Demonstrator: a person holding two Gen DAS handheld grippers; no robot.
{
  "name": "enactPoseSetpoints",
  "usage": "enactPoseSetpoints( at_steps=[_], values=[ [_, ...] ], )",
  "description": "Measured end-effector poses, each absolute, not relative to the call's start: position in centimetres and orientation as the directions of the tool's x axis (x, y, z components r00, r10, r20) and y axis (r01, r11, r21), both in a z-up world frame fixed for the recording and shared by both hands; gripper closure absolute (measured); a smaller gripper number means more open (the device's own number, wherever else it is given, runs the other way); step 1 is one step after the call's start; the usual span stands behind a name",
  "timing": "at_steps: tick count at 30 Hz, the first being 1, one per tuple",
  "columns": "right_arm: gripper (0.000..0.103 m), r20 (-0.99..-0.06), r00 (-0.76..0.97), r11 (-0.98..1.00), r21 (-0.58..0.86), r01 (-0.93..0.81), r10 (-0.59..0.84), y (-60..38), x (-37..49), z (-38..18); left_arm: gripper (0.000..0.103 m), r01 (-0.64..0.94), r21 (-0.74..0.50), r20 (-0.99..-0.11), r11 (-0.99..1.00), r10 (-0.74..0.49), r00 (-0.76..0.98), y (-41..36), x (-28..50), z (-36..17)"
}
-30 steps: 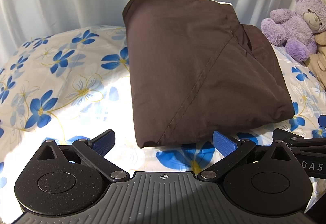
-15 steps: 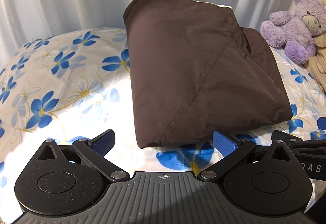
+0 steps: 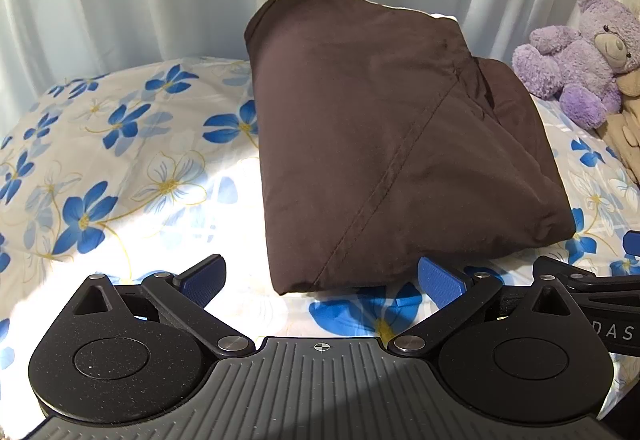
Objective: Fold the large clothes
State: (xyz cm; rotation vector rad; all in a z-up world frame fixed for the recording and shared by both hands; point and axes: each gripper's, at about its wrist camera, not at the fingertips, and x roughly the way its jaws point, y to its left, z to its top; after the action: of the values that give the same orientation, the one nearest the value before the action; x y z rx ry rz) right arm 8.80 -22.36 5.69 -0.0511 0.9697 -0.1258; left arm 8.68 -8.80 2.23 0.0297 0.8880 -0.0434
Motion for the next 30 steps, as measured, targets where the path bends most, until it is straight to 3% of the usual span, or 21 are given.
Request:
enactPoseSetpoints(
  at_steps=[30],
  values=[
    [0.001,-0.819,0.551,0.986,-0.121,0.111,-0.162,-22.29,9.40,5.88,0.000,0.113,0.026,-0.731,0.993,-0.058,0.680,-9.18,8.96,2.46]
  ],
)
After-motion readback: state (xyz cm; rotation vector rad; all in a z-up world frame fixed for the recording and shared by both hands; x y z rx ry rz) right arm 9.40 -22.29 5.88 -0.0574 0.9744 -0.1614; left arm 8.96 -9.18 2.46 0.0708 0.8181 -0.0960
